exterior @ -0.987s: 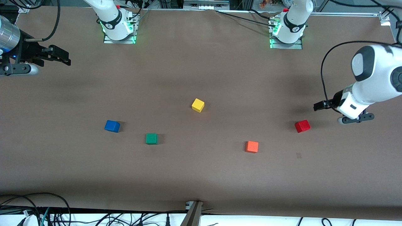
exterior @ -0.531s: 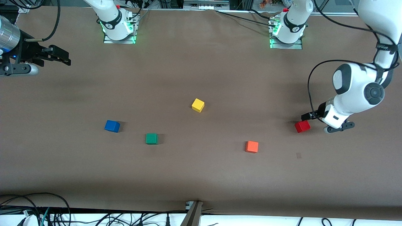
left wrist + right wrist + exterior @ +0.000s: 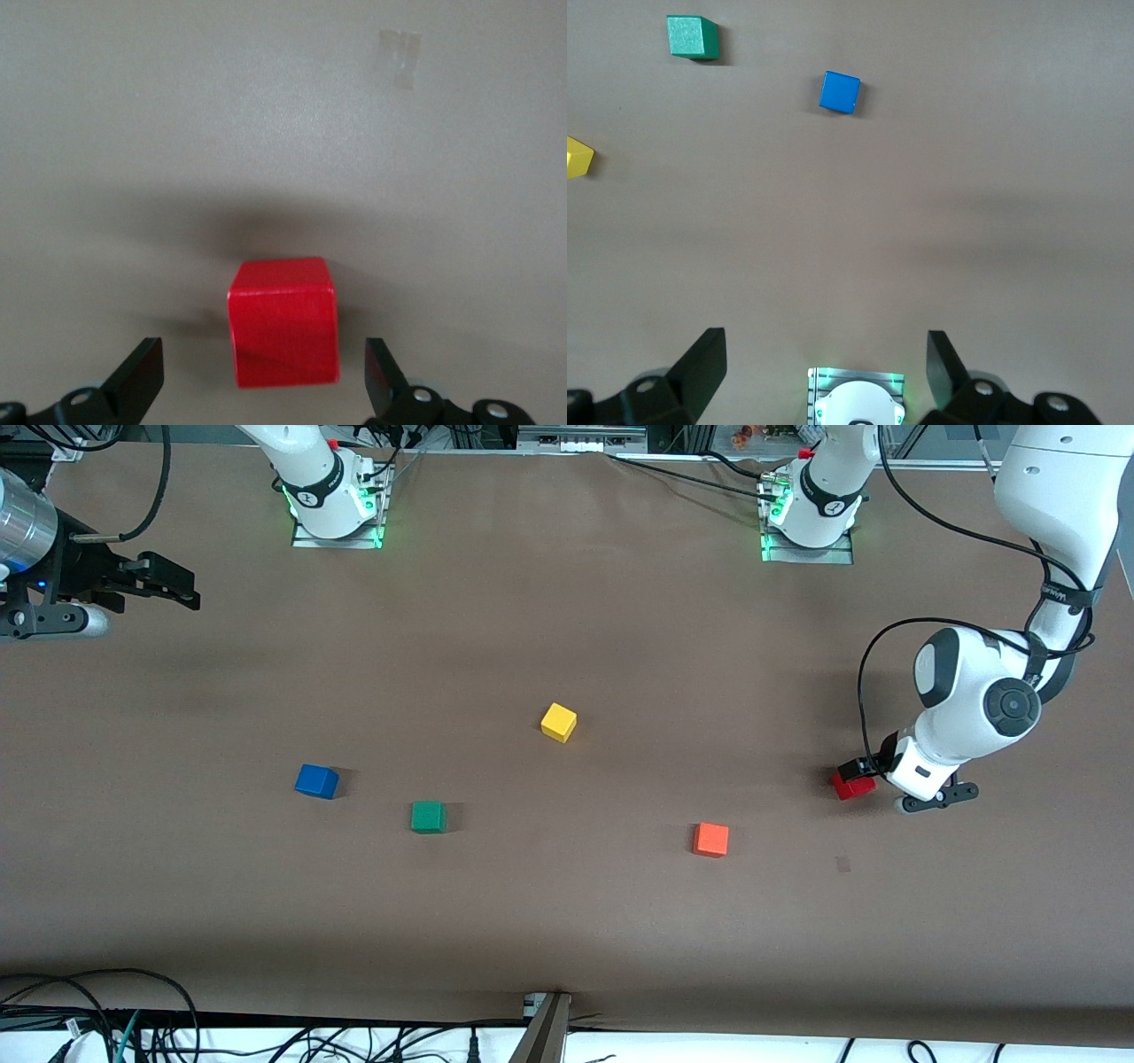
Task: Pass red block to right arm, stack on blue
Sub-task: 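Reach the left gripper down over the red cube, then close the left gripper on the red cube and lift it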
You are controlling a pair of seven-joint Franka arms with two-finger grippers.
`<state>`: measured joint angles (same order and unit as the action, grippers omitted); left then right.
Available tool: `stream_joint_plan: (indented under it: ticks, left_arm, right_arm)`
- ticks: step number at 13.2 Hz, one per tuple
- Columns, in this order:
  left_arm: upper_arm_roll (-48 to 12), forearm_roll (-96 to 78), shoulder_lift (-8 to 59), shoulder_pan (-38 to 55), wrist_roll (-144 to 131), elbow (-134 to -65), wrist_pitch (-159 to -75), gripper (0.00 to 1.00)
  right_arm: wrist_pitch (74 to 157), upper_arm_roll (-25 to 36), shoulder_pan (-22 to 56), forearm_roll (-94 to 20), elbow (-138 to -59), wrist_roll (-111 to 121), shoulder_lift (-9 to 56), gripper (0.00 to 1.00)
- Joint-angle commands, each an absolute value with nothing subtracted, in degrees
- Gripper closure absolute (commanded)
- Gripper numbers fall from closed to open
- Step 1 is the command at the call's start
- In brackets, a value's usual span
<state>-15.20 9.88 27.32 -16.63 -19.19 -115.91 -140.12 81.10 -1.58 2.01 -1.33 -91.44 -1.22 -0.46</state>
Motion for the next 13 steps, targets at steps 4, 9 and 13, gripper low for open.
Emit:
stream_joint_plan:
  ticks: [4, 9, 13]
  left_arm:
    - [-15.29, 11.95, 29.0, -16.17, -21.45, -114.7, -140.89, 0.11]
    - [-15.47, 12.04, 30.76, -16.43, -20.04, -113.29, -140.71, 0.58]
    - [-15.56, 12.04, 30.33, -16.96, -14.43, -113.29, -140.19, 1.0]
  right_arm:
    - [80.07, -2.11, 2.02, -0.88, -90.35, -1.14, -0.35, 0.0]
    - [79.98, -2.02, 2.02, -0.88, -90.44, -1.05, -0.35, 0.0]
    - [78.22, -2.02, 1.93, -0.88, -90.35, -1.32, -0.35, 0.0]
